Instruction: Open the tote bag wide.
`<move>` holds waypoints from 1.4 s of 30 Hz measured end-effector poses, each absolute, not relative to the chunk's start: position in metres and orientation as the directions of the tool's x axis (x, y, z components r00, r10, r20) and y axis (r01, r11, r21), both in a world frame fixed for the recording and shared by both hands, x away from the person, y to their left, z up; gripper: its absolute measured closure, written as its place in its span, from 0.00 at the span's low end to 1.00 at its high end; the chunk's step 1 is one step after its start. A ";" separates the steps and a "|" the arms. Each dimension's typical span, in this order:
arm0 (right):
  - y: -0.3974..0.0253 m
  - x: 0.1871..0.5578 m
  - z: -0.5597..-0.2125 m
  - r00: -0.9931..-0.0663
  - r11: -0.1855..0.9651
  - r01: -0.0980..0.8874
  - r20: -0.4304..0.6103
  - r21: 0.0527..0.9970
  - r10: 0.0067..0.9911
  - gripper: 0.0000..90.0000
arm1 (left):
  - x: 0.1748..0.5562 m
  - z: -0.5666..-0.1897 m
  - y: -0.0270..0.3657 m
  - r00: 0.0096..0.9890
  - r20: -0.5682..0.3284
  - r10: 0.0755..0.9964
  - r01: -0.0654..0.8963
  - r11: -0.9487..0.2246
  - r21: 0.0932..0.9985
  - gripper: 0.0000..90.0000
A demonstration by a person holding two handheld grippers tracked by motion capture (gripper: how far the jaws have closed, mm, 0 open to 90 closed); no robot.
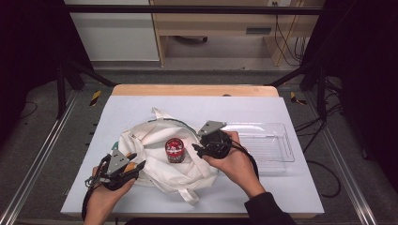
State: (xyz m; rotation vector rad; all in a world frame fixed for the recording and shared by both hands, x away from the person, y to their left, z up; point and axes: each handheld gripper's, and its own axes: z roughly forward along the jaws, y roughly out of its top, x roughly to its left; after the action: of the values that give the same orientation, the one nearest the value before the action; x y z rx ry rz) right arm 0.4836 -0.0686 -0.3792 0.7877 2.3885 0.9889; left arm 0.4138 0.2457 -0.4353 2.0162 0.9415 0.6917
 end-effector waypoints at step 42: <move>-0.064 0.523 -0.392 -0.693 0.636 0.418 -0.226 0.648 0.685 0.72 | 0.403 -0.450 0.262 0.560 0.131 0.818 0.389 -0.399 0.830 0.87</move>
State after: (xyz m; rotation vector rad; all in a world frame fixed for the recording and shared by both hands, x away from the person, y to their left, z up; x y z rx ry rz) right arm 0.5229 -0.0642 -0.3924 0.8666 2.4017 0.7880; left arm 0.4029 0.2624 -0.4499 2.0066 0.9692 0.6921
